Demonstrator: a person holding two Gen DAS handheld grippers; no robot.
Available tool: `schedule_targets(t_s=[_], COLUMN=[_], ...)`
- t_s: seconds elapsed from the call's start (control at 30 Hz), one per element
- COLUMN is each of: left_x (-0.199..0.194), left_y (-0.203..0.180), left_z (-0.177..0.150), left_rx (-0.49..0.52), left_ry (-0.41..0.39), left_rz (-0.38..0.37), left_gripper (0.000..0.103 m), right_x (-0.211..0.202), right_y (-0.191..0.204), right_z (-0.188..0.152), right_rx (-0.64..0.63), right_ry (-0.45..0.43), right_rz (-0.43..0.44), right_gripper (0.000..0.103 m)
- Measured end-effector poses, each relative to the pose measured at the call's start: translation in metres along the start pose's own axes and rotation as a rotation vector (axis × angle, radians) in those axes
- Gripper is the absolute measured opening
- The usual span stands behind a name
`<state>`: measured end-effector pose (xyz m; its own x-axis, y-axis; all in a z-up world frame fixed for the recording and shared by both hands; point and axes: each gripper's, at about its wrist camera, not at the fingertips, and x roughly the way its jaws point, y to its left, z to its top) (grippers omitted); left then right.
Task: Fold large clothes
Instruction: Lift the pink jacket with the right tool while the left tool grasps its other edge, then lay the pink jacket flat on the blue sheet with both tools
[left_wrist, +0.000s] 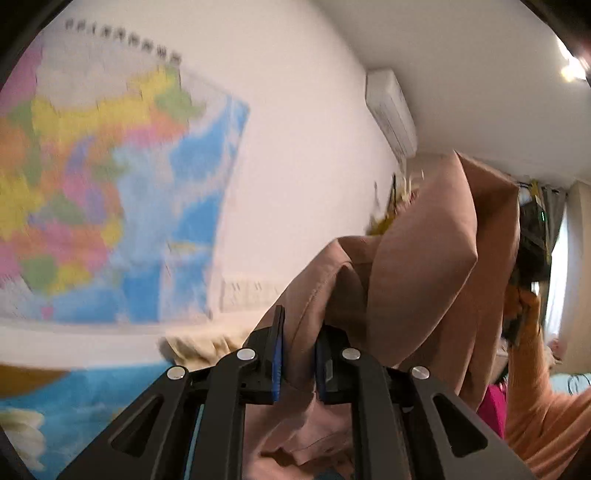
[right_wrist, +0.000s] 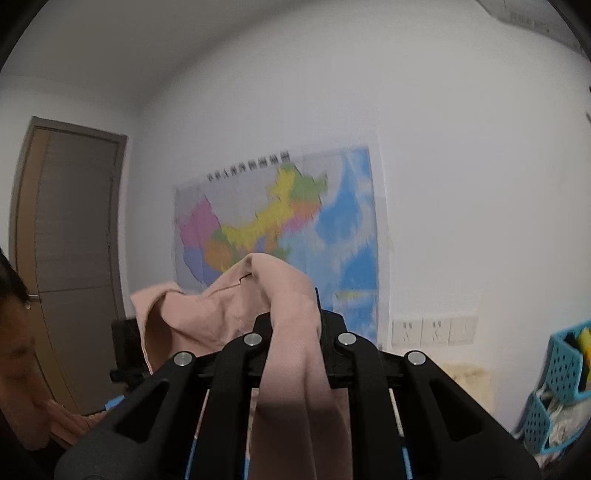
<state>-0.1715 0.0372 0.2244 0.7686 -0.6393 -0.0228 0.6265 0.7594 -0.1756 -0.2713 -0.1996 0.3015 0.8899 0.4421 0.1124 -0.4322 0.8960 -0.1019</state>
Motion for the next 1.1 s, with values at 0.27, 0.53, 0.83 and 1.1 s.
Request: schedule_targets(t_s=[0.27,0.53,0.83,1.1], left_x=[-0.066,-0.102,0.032,0.113], left_y=[-0.047,-0.068,0.107,0.244], left_z=[0.083,0.118,0.028,-0.116], left_rx=[0.143,0.249,0.046,-0.198], left_ry=[-0.097,-0.073,0.396,0.777], left_rz=[0.271,0.577,0.795,0.697], left_gripper=[0.012,0.016,0.004,0.021], right_x=[-0.009,0.063,0.29,0.398], right_y=[0.025,0.004,-0.048,-0.104], right_z=[0.03,0.016,-0.124,-0.29], right_rx=[-0.007,0.124,0.255,0.388], right_ry=[-0.06,0.051,0.466,0.818], right_rz=[0.102,0.199,0.147,0.026], right_gripper=[0.01,0.011,0.011,0.011])
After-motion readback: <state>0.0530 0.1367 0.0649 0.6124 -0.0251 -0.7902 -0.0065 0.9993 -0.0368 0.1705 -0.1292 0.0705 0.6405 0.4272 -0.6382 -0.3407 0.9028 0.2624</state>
